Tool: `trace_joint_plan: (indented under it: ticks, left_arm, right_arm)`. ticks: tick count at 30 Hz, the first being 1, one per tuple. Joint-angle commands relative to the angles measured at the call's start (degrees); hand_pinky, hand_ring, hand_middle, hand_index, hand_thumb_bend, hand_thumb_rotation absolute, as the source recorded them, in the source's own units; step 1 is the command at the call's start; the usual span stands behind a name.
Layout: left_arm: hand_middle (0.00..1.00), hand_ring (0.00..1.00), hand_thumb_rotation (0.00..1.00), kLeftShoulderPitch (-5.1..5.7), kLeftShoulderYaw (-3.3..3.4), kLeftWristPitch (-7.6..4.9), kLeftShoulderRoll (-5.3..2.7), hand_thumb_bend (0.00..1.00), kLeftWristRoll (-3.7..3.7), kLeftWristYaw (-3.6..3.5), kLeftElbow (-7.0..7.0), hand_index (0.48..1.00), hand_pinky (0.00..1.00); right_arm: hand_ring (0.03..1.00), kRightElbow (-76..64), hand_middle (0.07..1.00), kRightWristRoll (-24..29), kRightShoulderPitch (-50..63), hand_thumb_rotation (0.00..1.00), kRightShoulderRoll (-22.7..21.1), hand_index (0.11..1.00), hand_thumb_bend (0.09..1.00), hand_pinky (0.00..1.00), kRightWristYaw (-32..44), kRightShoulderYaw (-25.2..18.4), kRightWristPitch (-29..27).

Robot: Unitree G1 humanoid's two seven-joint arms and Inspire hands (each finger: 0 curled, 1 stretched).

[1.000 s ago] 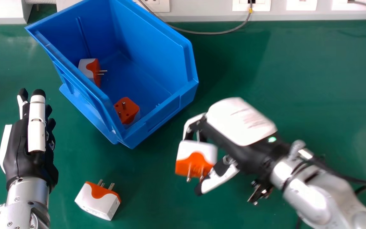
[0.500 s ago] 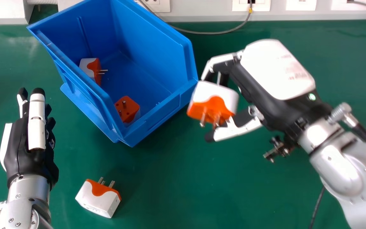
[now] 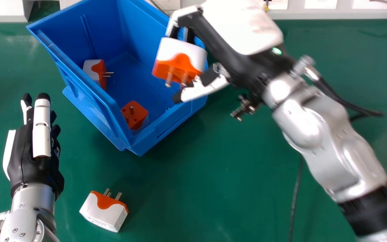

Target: Pick all objects and put in blue box

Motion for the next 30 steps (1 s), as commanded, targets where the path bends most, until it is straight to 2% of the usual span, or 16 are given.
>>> trace_joint_plan:
  ticks: [1,7,11,14,16,20,27,30]
  left_arm:
    - [1.00,0.99,0.94,0.07,-0.14,-0.93,-0.04,0.27,0.36,0.19,-1.77,0.995,1.00]
    - [1.00,0.99,0.94,0.41,-0.69,-1.26,-0.22,0.27,0.22,0.21,-1.91,0.996,1.00]
    - [1.00,0.99,0.94,0.85,-0.70,-1.00,-0.18,0.27,-0.02,0.14,-2.65,0.996,1.00]
    - [1.00,0.99,0.94,1.29,-0.74,-0.79,-0.34,0.27,-0.17,0.23,-3.37,0.996,1.00]
    - [1.00,0.99,0.94,1.81,-0.87,-0.64,-0.54,0.28,-0.23,0.34,-4.13,0.997,1.00]
    - [1.00,0.99,0.94,2.22,-0.77,-0.94,-0.59,0.28,-0.45,0.15,-4.16,0.997,1.00]
    - [0.99,0.99,0.94,2.58,-0.84,-0.67,-0.63,0.30,-0.24,0.33,-4.70,0.997,1.00]
    - [0.99,0.99,0.94,3.14,-1.21,-0.26,-0.96,0.30,-0.05,0.67,-5.81,0.997,1.00]
  right_arm:
    - [0.080,2.99,0.141,-0.88,-5.57,0.15,1.42,0.469,0.489,0.04,-2.24,0.82,-0.33]
    - [0.090,14.04,0.170,-3.52,-14.77,0.15,4.72,0.470,0.488,0.05,-3.99,4.78,0.02]
    - [0.189,24.53,0.312,-5.72,-22.57,0.15,8.21,0.482,0.489,0.12,-3.71,7.71,3.47]
    - [0.208,32.55,0.332,-5.53,-27.23,0.15,10.89,0.480,0.490,0.14,-4.95,8.77,4.45]
    - [0.201,39.38,0.321,-5.12,-30.90,0.15,13.18,0.478,0.491,0.13,-6.20,9.37,4.74]
    - [0.170,51.07,0.275,-4.58,-36.88,0.14,17.02,0.478,0.495,0.11,-9.80,10.14,5.13]
    - [0.142,61.21,0.242,-4.15,-41.86,0.13,21.45,0.484,0.502,0.09,-12.51,12.19,7.29]
    - [0.143,63.49,0.241,-5.22,-42.66,0.13,22.52,0.485,0.504,0.09,-12.89,14.25,8.77]
